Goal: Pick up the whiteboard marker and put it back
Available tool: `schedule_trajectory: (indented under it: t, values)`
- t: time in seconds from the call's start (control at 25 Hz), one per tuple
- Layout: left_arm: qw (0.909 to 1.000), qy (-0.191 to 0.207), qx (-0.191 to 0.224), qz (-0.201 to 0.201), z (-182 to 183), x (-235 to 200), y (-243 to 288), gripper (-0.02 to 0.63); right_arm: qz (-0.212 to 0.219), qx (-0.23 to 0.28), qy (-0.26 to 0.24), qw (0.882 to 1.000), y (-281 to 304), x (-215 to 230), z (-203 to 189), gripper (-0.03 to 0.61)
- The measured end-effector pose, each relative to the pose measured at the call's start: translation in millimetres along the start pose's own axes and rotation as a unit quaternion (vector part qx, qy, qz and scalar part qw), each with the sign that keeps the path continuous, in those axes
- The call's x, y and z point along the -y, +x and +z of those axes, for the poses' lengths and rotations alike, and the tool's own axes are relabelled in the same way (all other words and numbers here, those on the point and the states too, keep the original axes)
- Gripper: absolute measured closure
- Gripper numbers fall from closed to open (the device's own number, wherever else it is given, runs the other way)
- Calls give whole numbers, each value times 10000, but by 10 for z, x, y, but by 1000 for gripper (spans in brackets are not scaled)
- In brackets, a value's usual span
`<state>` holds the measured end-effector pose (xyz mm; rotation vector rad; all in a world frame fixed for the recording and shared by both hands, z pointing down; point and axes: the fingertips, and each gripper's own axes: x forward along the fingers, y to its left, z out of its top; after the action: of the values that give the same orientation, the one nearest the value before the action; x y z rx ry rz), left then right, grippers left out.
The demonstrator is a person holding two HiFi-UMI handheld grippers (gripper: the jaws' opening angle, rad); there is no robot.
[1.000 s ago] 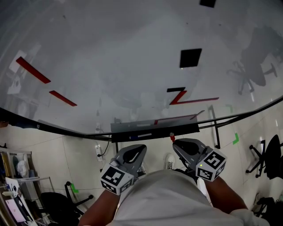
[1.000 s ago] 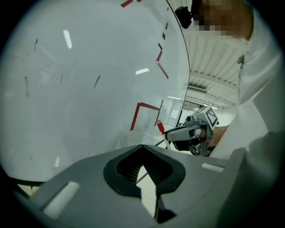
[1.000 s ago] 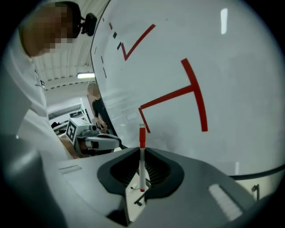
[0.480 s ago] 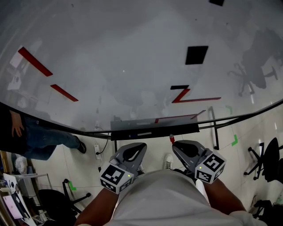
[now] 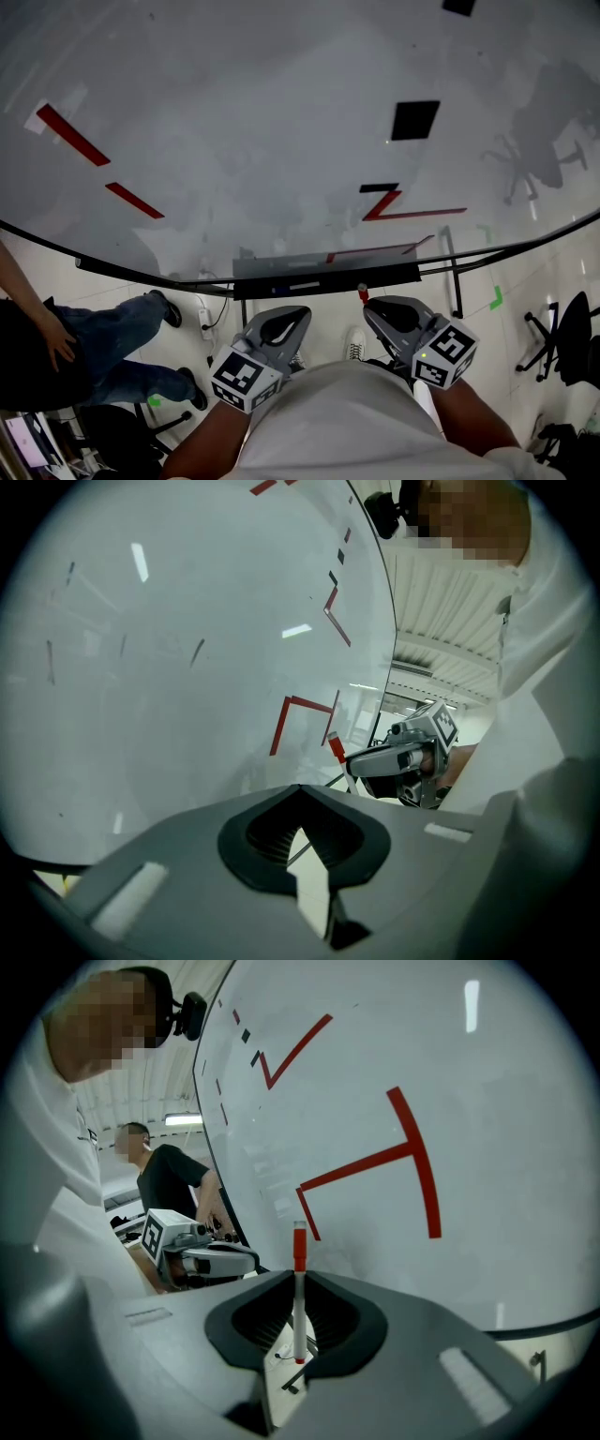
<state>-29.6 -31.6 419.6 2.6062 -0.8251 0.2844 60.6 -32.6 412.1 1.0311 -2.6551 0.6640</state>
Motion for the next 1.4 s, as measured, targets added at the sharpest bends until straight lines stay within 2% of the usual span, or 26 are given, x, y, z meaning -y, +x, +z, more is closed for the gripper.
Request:
schedule_trajectory:
  t: [0.76,0.96,1.12,1.32,1.4]
  values:
    - [10000,-23,-69,36,-58,-16,-6,597,-111,-96,-97,9998,17,57,-43,538]
    - [10000,-37,-65,60,-65,-44,-8,597,-311,-333,-762,9960,67,121,-77,538]
    - [9999,-72,-51,79,-73,-54,-16,597,-456,-624,-1542,9850,110,125,-115,540]
    - [9999,-74,-49,139,-68,-105,-38,597,-492,-876,-2046,9737,167,105,-161,538]
    - [9998,-70,-59,159,-70,-126,-47,597,-555,-1050,-2379,9640,194,118,-208,540]
